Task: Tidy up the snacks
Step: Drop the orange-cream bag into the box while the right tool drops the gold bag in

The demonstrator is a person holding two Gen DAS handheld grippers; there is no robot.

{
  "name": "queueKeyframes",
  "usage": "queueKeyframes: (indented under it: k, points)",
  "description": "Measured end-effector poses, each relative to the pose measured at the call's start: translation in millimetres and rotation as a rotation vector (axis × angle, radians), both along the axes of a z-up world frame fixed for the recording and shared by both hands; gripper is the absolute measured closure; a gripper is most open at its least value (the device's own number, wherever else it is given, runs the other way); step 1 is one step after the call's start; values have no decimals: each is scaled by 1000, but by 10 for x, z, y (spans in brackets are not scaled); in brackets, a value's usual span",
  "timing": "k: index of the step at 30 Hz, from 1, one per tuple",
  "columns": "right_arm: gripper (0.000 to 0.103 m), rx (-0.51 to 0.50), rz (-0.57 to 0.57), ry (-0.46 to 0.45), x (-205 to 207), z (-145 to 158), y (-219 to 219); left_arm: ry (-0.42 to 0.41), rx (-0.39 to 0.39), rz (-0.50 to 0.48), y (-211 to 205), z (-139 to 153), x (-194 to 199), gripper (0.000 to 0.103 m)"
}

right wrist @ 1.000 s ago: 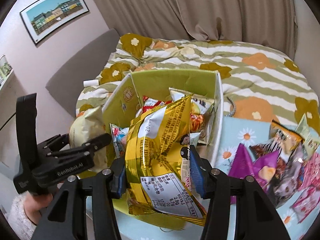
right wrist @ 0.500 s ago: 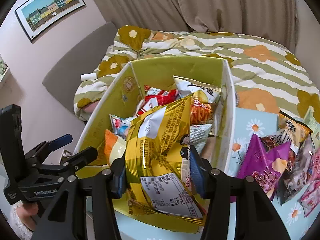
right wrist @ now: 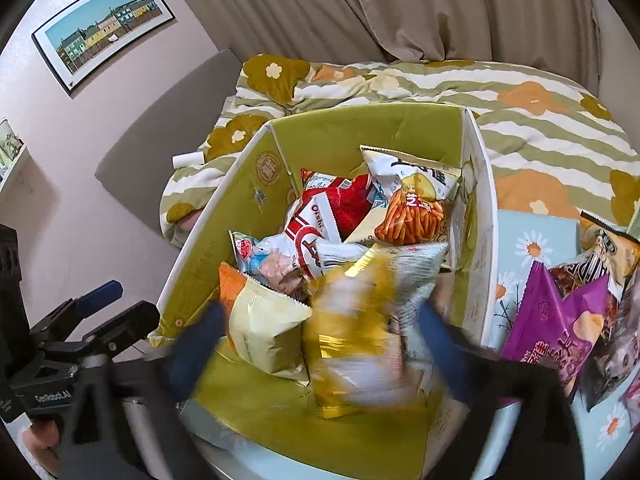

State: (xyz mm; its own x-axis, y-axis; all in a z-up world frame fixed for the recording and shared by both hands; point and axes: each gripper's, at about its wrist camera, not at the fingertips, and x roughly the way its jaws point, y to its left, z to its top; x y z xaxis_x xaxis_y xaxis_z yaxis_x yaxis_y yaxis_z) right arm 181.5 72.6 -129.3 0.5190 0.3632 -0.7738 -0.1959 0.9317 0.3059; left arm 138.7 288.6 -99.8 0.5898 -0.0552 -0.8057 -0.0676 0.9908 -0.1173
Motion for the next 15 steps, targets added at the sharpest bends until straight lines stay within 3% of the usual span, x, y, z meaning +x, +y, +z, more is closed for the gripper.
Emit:
queueKeyframes:
  k: [15]
  points:
    - [0, -22, -45, -102, -285, 270, -48, -57, -2, -45, -4, 177, -92, 0]
